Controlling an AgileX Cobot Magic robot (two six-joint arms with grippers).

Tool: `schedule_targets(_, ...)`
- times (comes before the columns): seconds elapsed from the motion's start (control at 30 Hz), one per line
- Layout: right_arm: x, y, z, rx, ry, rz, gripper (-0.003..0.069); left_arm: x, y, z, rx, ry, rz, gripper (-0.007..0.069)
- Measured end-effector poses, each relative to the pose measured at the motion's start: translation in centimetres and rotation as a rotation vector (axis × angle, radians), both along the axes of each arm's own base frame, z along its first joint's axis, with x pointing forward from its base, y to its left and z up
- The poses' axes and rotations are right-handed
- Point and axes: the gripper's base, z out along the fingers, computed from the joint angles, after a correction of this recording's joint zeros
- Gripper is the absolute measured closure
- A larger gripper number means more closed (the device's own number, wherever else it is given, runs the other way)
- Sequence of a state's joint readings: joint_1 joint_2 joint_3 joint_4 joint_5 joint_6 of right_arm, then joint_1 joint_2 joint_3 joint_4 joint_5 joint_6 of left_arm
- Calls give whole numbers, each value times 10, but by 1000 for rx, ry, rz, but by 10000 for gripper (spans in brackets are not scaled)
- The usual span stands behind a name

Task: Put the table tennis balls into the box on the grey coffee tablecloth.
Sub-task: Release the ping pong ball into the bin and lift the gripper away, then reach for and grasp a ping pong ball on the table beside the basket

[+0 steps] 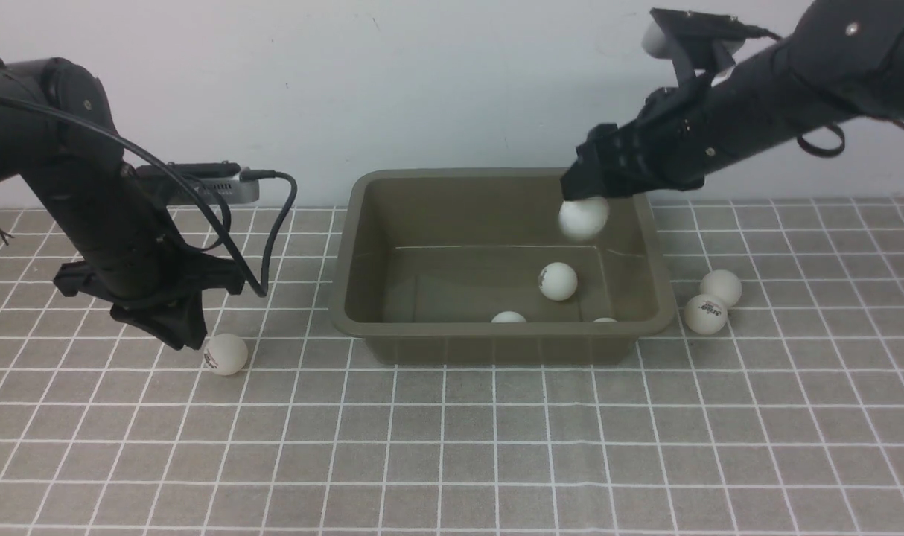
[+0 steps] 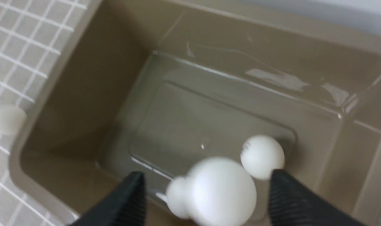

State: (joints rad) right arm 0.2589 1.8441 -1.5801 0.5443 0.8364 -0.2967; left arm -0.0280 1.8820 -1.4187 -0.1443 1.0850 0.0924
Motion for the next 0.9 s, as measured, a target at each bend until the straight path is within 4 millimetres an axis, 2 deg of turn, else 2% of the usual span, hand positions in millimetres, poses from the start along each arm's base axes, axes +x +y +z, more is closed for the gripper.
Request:
schedule_targets(0.13,3,-2,17,-43,-38,12,60,7,-1,-6,6,-46,-14,320)
schedule_targets(0.23,1,-5,28,-105,-30,42,41,15,-2,-15,9,-83,-13,195)
schedule_targets(0.3,-1,-6,35,-134,-21,55,46,20,-2,-27,10,-85,-12,144)
schedule_targets(0.43,-5,-13,53,-218,-35,57,84,27,-4,-49,9,-63,-8,122)
schedule_targets(0.53,-10,-26,70,-305,-63,-19,134,30,-4,-68,10,-30,-5,172)
schedule_targets(0.63,-13,-42,78,-387,-55,-136,214,29,-4,-75,13,8,-10,285)
schedule_targets(0.67,-13,-52,78,-434,-44,-176,269,29,-3,-73,15,14,-13,279)
schedule_targets(0.7,-13,-54,77,-449,-36,-187,290,29,-3,-72,17,20,-16,278)
schedule_targets(0.77,-12,-87,75,-523,19,-286,442,30,-4,-57,15,37,-26,278)
schedule_targets(0.8,-11,-99,75,-528,31,-325,490,30,-5,-51,10,30,-27,278)
schedule_targets(0.83,-10,-114,75,-523,46,-375,548,32,-6,-36,1,5,-29,278)
schedule_targets(0.87,-10,-120,75,-520,52,-392,570,32,-7,-30,-3,-7,-30,278)
schedule_targets(0.9,-9,-145,75,-489,79,-470,629,34,-16,-1,-29,-74,-45,278)
